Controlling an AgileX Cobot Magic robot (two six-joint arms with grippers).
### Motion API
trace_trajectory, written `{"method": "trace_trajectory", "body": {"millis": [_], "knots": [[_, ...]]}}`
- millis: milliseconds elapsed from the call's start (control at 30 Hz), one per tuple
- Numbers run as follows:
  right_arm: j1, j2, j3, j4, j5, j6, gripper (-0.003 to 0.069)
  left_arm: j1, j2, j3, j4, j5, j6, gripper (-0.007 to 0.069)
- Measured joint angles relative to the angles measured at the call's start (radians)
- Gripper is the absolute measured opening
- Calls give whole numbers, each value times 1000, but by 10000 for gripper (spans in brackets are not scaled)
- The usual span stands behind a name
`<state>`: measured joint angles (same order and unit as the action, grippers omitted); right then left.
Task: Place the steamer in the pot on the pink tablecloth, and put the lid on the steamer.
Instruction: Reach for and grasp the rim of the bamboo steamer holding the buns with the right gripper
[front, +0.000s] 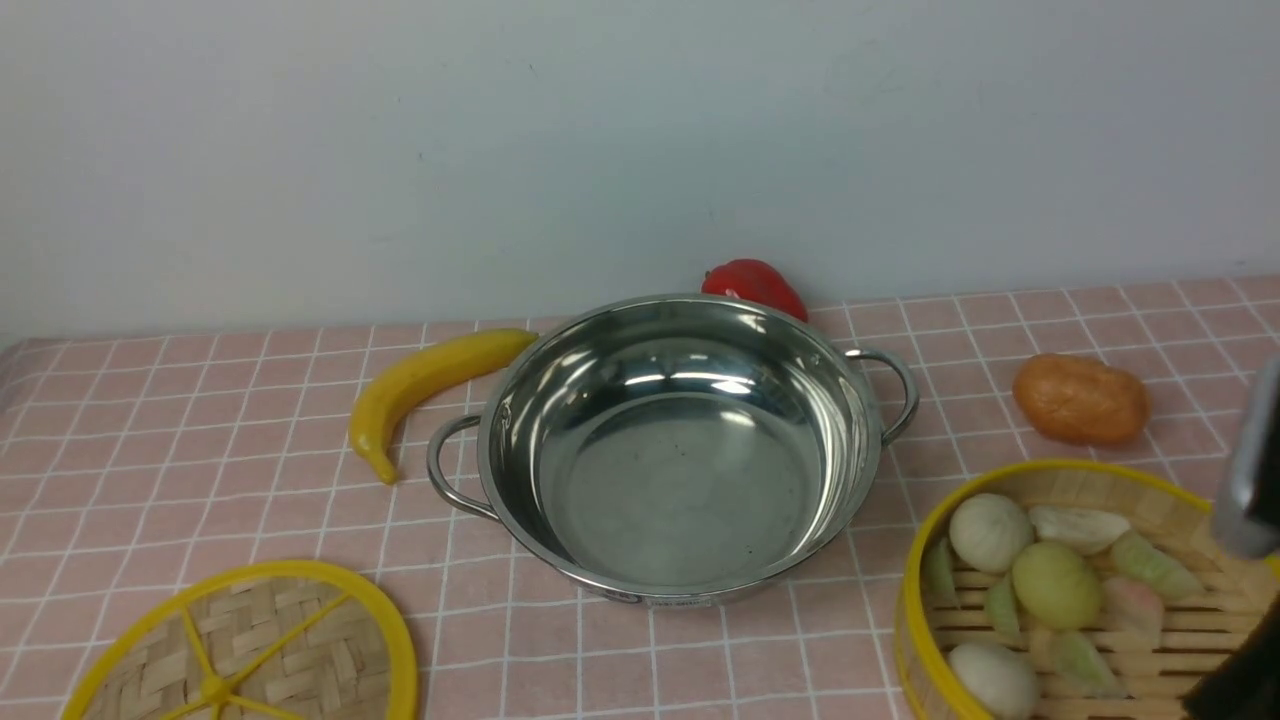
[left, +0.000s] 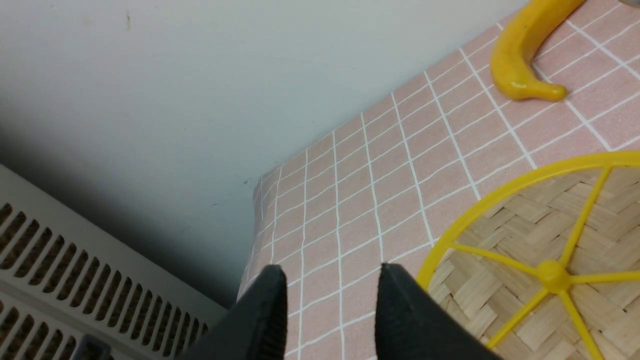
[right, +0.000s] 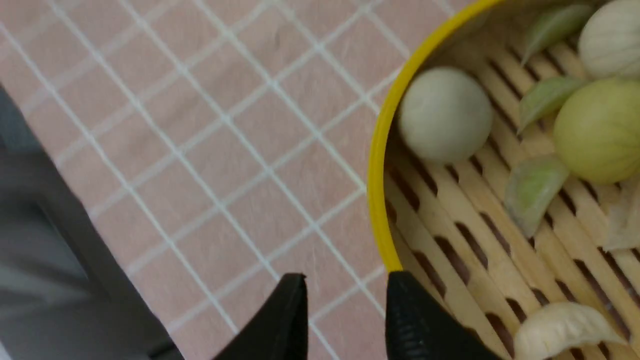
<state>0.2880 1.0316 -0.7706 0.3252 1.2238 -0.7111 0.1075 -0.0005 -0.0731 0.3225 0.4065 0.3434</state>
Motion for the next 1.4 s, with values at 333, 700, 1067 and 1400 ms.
{"method": "trace_trajectory", "body": {"millis": [333, 700, 1067, 1400], "knots": [[290, 182, 0, -325, 3, 218, 244, 0, 0, 0, 0, 0, 0, 243], [291, 364, -2, -309, -131, 205, 373, 0, 0, 0, 0, 0, 0, 243], [291, 543, -5, -378, -210, 271, 279, 0, 0, 0, 0, 0, 0, 243], [290, 478, -6, -362, -184, 443, 59, 0, 0, 0, 0, 0, 0, 243]]}}
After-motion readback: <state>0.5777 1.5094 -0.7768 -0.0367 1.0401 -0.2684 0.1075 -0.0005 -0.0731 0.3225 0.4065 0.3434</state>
